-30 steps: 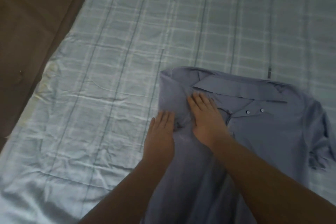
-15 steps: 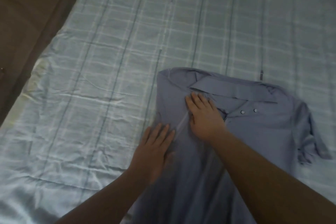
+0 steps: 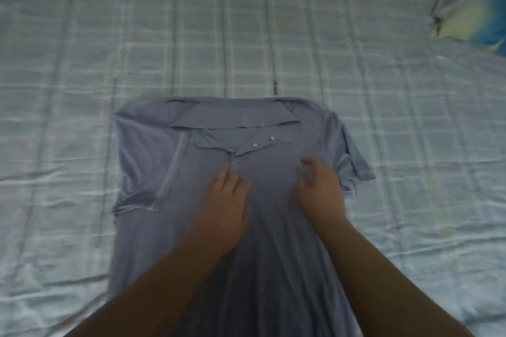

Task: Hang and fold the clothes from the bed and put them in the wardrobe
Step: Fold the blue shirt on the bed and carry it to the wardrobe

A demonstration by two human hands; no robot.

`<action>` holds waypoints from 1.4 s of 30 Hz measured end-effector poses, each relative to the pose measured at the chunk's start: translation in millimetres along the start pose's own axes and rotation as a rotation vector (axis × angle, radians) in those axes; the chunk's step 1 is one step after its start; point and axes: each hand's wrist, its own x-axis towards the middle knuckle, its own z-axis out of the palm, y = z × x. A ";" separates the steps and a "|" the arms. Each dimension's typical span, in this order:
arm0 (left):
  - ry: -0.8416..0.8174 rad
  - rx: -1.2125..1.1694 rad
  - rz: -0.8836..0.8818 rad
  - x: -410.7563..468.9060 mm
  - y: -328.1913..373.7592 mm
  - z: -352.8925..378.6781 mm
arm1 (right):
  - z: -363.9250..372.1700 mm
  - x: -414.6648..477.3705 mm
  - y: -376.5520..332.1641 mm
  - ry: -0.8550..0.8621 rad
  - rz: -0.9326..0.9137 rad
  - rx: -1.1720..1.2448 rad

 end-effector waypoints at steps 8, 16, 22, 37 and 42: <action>-0.012 -0.271 -0.015 74.6 174.6 59.8 | -79.9 85.3 122.0 0.000 0.195 -0.011; -0.113 -0.017 -0.276 108.6 237.7 98.5 | -89.9 129.3 159.3 -0.201 0.176 -0.141; -0.022 -0.131 -0.254 109.1 236.8 99.2 | -114.5 162.9 173.0 -0.215 0.221 0.132; 0.103 -0.073 0.035 101.3 247.2 133.5 | -113.9 166.5 179.7 -0.111 0.210 0.017; 0.170 -0.546 -0.310 81.6 239.1 108.7 | -116.7 154.2 131.1 -0.088 0.223 0.451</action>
